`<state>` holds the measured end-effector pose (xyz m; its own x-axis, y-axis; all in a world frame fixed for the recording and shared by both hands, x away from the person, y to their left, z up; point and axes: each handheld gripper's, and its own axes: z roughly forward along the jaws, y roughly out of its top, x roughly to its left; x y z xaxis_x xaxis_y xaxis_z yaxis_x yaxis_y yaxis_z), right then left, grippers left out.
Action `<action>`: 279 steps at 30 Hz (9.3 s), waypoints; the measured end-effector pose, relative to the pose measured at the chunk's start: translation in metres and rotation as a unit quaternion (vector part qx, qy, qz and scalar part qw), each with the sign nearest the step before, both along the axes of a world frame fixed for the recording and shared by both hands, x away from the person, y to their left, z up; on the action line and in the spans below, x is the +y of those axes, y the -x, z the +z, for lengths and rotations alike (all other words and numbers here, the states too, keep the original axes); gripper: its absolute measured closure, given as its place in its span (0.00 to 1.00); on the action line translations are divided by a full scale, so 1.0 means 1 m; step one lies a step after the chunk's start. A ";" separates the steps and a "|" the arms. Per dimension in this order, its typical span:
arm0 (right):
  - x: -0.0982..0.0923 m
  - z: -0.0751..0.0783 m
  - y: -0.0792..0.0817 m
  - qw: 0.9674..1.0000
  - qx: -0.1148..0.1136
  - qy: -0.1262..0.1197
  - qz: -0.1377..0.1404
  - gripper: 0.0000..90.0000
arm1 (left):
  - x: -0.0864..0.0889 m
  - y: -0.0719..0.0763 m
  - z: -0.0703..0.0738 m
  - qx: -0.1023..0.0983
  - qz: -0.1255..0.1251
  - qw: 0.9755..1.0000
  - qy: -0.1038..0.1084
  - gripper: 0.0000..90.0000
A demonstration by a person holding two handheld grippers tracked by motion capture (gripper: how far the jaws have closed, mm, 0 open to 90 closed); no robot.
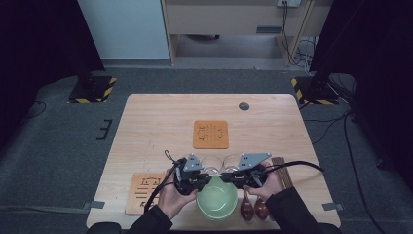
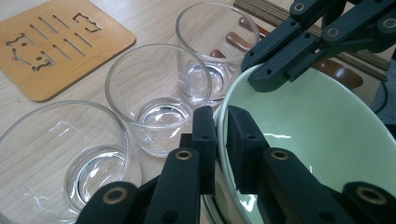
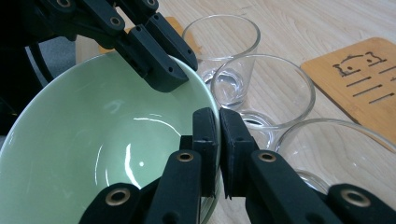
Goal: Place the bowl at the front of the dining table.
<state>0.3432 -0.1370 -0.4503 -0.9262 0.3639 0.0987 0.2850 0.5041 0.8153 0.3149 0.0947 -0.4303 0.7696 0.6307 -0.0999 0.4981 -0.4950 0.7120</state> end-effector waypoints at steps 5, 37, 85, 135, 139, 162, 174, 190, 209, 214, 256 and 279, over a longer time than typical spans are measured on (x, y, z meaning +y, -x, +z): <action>0.001 0.002 0.000 1.000 -0.008 0.004 0.004 0.95 | -0.005 0.006 0.003 -0.030 -0.008 0.999 -0.035 0.93; 0.005 0.005 0.006 0.998 -0.051 0.023 0.020 0.94 | 0.001 0.008 -0.005 -0.018 -0.008 1.000 0.008 0.83; 0.006 0.013 0.000 0.999 0.033 -0.003 -0.025 0.91 | 0.079 0.008 0.022 -0.065 0.053 0.987 0.134 0.46; -0.008 0.072 -0.063 0.983 0.063 -0.073 -0.155 0.91 | 0.171 -0.036 -0.083 0.051 0.187 0.979 -0.068 0.11; -0.007 0.074 -0.078 0.980 0.069 -0.072 -0.171 0.91 | 0.171 -0.036 -0.084 0.051 0.186 0.978 -0.073 0.10; 0.015 0.074 -0.151 0.966 0.098 -0.051 -0.232 0.91 | 0.173 -0.036 -0.085 0.060 0.183 0.978 -0.079 0.07; 0.021 0.054 -0.169 0.958 0.119 -0.038 -0.257 0.91 | 0.168 -0.032 -0.082 0.066 0.184 0.977 -0.082 0.08; 0.031 0.033 -0.182 0.953 0.130 -0.011 -0.272 0.91 | 0.158 -0.022 -0.076 0.068 0.162 0.981 -0.086 0.13; 0.040 0.013 -0.210 0.943 0.150 0.015 -0.296 0.91 | 0.159 -0.027 -0.079 0.050 0.154 0.981 -0.106 0.14; 0.041 0.011 -0.215 0.943 0.150 0.016 -0.296 0.91 | 0.159 -0.029 -0.080 0.047 0.156 0.981 -0.102 0.14; 0.041 -0.026 -0.233 0.928 0.171 0.031 -0.331 0.90 | 0.166 -0.035 -0.072 0.023 0.174 0.982 -0.066 0.14; 0.043 -0.035 -0.236 0.927 0.156 0.047 -0.337 0.91 | 0.165 -0.035 -0.072 0.022 0.172 0.983 -0.067 0.15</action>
